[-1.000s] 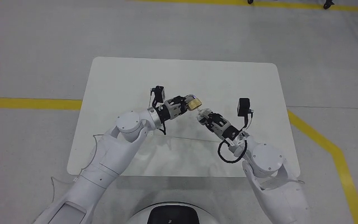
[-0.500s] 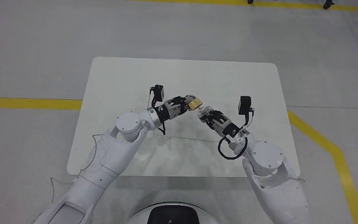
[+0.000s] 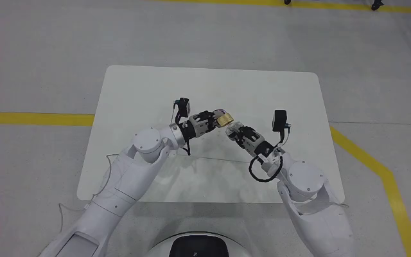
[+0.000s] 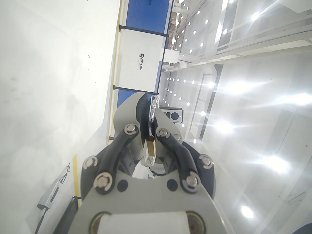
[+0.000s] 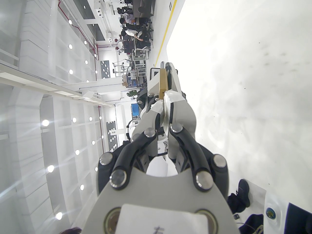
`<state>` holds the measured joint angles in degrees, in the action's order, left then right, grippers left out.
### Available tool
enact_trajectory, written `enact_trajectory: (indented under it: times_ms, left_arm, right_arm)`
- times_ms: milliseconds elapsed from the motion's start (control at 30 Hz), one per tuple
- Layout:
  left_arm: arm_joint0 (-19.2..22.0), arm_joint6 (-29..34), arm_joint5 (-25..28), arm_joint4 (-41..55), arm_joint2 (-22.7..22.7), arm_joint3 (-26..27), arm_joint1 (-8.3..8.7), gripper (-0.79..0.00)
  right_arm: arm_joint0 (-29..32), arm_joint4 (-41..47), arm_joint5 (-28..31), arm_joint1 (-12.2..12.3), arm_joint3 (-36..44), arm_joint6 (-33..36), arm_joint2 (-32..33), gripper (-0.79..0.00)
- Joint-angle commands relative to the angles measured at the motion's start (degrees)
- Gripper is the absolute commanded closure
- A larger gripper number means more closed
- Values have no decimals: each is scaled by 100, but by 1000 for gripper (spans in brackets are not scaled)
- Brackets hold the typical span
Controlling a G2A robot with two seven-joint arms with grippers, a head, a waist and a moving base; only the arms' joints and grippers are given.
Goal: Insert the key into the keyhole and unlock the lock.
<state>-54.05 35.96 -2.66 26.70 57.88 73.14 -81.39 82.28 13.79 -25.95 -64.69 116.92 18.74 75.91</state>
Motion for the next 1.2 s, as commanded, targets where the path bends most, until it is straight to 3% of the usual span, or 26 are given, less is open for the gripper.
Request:
enact_trajectory:
  times_ms: [0, 100, 133, 200, 400, 533, 567, 600, 633, 1167]
  left_arm:
    - [0, -1, 3, -3, 0, -2, -2, 0]
    - [-11, -29, -4, 37, 12, -9, -7, 0]
    - [-13, -36, -11, 67, 20, -16, -10, 0]
    - [-5, -49, -36, 133, 37, -42, -15, 0]
    - [31, -58, -57, 181, 66, -108, -23, 0]
    - [39, -58, -56, 157, 74, -100, -24, 0]
    - [38, -60, -58, 152, 75, -96, -25, 0]
    - [38, -60, -54, 145, 76, -89, -25, 0]
    - [37, -65, -50, 131, 77, -88, -25, 0]
    - [16, -64, -14, 105, 90, -84, -36, 0]
  right_arm:
    - [-18, -5, 13, -4, -15, -8, -9, 0]
    - [-30, 15, 53, -13, -29, -44, -9, 0]
    - [-31, 24, 69, -16, -30, -50, -6, -120]
    - [-26, 32, 85, -19, -27, -61, 6, -212]
    - [53, 41, 136, -16, 24, -37, 90, -243]
    - [122, 142, 160, -16, 40, 15, 169, -212]
    - [134, 144, 163, -15, 45, 26, 184, -154]
    - [145, 138, 163, -13, 49, 44, 193, -46]
    - [154, 140, 167, -12, 55, 60, 202, 0]
    - [29, 114, 92, -31, -34, 108, 119, 0]
